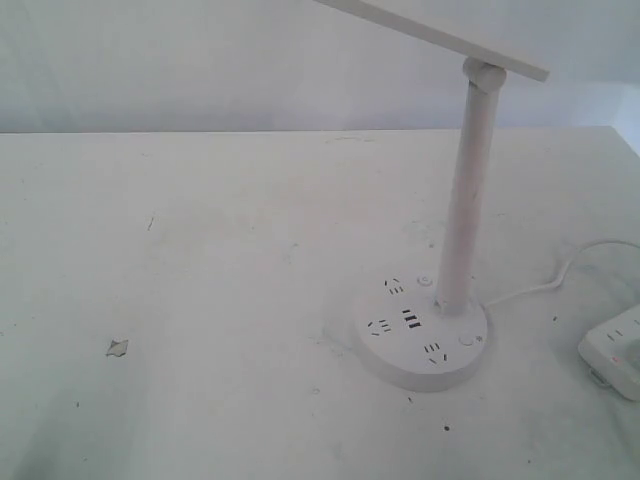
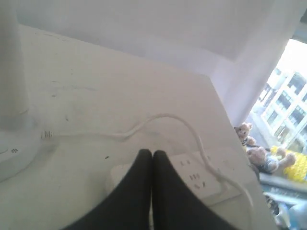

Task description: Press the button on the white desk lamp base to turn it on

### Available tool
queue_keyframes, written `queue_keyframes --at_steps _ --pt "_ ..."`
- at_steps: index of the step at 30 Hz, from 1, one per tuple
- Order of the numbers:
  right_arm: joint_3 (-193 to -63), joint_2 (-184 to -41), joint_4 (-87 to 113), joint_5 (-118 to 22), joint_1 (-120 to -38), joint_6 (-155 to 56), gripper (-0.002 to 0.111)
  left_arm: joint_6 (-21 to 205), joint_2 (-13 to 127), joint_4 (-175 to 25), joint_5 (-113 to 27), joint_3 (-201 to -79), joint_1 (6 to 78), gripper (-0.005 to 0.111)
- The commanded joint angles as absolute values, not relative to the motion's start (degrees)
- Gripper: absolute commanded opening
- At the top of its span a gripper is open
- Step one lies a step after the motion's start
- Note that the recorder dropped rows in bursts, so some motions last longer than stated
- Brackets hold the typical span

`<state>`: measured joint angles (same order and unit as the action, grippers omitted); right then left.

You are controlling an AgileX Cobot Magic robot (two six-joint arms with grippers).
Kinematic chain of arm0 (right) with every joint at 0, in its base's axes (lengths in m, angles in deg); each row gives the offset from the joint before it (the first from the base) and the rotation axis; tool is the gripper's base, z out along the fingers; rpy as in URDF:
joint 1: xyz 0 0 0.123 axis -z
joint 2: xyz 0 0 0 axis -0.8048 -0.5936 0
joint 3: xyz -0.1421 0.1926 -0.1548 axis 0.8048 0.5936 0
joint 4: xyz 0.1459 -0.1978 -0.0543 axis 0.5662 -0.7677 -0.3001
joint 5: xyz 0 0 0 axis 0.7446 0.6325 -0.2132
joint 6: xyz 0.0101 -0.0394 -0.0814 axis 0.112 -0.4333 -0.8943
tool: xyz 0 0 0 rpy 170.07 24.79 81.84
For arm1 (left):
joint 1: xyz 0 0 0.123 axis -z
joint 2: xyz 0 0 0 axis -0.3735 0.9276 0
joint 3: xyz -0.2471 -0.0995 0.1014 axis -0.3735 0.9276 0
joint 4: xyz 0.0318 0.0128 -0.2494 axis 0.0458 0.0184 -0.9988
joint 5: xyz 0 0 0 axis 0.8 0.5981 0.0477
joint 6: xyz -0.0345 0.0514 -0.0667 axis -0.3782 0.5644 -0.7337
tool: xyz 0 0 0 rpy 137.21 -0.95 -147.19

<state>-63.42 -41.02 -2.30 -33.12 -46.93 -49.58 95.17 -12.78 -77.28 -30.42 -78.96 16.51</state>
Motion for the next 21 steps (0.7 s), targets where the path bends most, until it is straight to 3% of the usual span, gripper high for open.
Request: queue_keyframes --at_steps 1,7,15,18,21 --pt "-63.14 -40.68 -3.69 -45.17 -47.23 -53.79 0.000 95.13 -13.05 -77.58 -30.53 -79.12 16.37 0.001" --pt "-63.14 -40.68 4.69 -75.33 -47.23 -31.20 0.000 95.13 -13.05 -77.58 -30.53 -79.12 16.37 0.001" --pt "-63.14 -40.68 5.12 -84.57 -47.23 -14.02 0.000 95.13 -13.05 -77.58 -30.53 -79.12 16.37 0.001" --pt "-64.47 -41.36 -15.22 -83.57 -47.23 -4.31 0.000 95.13 -13.05 -77.58 -30.53 -79.12 16.37 0.001" --pt "-70.96 -51.37 -44.77 -86.04 -47.23 14.09 0.000 95.13 -13.05 -77.58 -30.53 -79.12 16.37 0.001"
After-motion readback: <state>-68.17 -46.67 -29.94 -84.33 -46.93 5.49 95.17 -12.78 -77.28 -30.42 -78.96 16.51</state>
